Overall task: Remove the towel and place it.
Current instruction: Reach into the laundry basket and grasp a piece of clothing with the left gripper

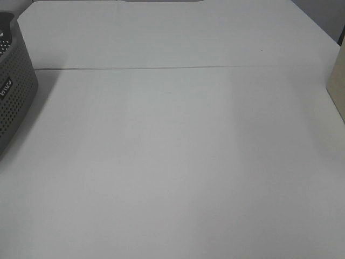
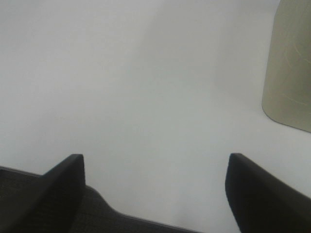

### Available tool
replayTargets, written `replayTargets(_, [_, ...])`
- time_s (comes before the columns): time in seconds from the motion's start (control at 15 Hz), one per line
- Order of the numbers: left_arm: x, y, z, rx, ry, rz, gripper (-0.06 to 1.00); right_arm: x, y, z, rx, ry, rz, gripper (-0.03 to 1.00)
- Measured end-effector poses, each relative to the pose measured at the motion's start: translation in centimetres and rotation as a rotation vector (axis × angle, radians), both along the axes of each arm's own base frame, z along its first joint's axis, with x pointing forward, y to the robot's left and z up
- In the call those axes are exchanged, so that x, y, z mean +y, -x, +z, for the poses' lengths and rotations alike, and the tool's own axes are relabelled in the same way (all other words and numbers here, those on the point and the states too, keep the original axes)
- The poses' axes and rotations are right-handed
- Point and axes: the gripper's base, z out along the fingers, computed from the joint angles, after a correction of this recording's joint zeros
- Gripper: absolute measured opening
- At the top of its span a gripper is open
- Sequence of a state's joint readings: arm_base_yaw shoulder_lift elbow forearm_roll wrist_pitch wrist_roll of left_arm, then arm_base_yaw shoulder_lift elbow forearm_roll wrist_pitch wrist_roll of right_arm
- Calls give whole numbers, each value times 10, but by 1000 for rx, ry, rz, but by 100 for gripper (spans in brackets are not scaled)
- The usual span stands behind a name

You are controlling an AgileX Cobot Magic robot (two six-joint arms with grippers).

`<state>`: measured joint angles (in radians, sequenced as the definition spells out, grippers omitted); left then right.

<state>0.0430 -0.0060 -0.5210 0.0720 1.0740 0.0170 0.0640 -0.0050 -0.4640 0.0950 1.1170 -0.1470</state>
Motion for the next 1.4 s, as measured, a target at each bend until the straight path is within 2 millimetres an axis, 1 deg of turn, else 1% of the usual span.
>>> replayTargets(0.2, [1, 0, 1, -6, -16, 0, 91, 0, 0, 0, 0, -3, 2, 76])
replayTargets(0.4, [1, 1, 15, -23, -22, 2, 91, 0, 0, -1, 0, -4, 2, 76])
replayTargets(0.53, [2, -5, 26, -39, -31, 5, 91, 0, 0, -1, 0, -4, 2, 76])
replayTargets(0.73, [5, -21, 42, -75, -73, 19, 91, 0, 0, -1, -1, -4, 2, 76])
replayTargets(0.87, [10, -34, 57, -90, -92, 64, 91, 0, 0, -1, -1, -4, 2, 76])
replayTargets(1.0, [16, -50, 70, -89, -72, 135, 91, 0, 0, -1, -1, -4, 2, 76])
replayTargets(1.13, [20, -64, 75, -69, -39, 197, 91, 0, 0, -1, -1, -4, 2, 76])
replayTargets(1.2, [23, -75, 76, -50, -13, 238, 91, 0, 0, -1, -1, -4, 2, 76])
replayTargets(1.27, [29, -95, 80, -18, -9, 312, 91, 0, 0, -1, -1, -4, 2, 76])
replayTargets(1.4, [36, -121, 84, 9, -28, 383, 91, 0, 0, -1, -1, -4, 2, 76])
